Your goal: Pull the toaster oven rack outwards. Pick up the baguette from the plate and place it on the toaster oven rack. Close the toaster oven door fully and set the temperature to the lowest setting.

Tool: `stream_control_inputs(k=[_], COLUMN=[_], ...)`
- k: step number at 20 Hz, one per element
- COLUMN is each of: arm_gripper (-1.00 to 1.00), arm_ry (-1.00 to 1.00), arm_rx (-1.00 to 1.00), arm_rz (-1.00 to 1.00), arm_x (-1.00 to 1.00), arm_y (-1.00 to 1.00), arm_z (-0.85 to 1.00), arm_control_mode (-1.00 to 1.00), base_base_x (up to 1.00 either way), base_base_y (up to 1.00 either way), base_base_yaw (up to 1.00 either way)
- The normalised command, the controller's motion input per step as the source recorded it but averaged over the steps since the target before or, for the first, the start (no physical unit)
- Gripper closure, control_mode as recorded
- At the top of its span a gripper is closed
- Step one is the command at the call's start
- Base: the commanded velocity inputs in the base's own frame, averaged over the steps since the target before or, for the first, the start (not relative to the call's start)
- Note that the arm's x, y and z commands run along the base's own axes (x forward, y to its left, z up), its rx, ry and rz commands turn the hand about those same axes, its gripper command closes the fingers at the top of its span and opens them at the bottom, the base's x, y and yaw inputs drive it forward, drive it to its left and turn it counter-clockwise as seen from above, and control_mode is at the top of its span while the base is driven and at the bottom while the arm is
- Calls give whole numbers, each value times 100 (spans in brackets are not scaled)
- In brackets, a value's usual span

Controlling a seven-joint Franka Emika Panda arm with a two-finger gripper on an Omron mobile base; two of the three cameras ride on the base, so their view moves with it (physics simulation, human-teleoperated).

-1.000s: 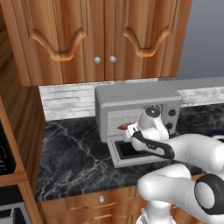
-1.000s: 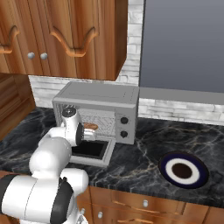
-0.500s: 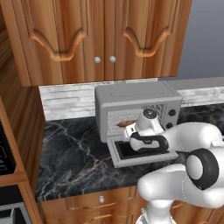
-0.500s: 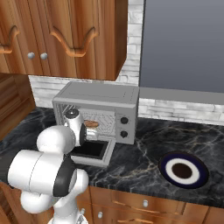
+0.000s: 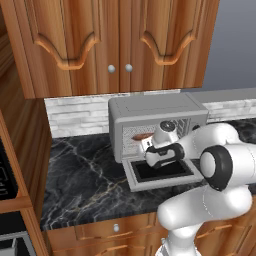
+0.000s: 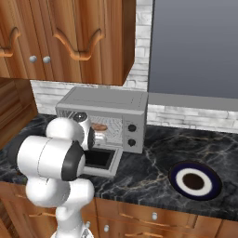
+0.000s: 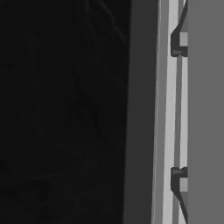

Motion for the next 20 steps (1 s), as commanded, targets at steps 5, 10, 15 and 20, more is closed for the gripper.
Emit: stream_control_inputs(k=[5,10,15,20], arm_gripper=[-100,-100,-100,-100], arm_ry=[-7,-18,-21,-21], arm_rx=[2,6,6,5], arm_rz=[0,0,0,0], arm_x=[25,3,0,0], arm_y=[-2,-12,-7,-6], arm_z=[1,17,31,48], arm_control_mode=[-100,-100,-100,-100], base_base_x=[0,0,0,0], base_base_y=[0,0,0,0], base_base_yaw=[0,0,0,0])
